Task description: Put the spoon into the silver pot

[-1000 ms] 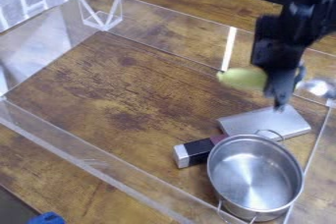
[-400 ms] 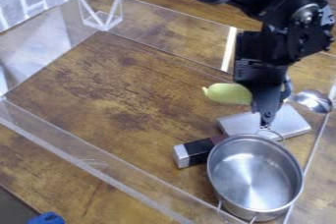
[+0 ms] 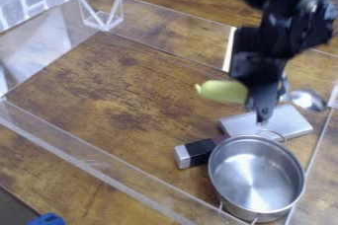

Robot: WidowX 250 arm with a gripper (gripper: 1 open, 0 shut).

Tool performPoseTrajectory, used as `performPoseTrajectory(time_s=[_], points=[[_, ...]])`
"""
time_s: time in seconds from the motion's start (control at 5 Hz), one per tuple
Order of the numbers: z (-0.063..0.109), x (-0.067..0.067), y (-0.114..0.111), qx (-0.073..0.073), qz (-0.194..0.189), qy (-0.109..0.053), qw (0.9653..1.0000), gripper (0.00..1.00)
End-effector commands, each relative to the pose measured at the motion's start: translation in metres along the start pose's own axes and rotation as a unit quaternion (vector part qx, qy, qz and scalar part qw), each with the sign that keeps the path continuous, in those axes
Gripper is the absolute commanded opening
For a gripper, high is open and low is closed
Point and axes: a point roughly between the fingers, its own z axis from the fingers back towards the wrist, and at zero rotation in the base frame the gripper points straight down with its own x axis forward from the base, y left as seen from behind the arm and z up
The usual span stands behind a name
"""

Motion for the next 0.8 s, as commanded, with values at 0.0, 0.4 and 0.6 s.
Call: performPoseTrajectory(time_s=[0.0,0.4,0.6], points=[[0.045,-0.014,-0.006,-0.031,0.039,0.031,0.9983,0.0],[0.06,0.022,0.022,-0.016,0.06,0.035,0.9975,0.0],[0.049,0.021,0.037,-0.008,0.093,0.037,0.9949,0.0]])
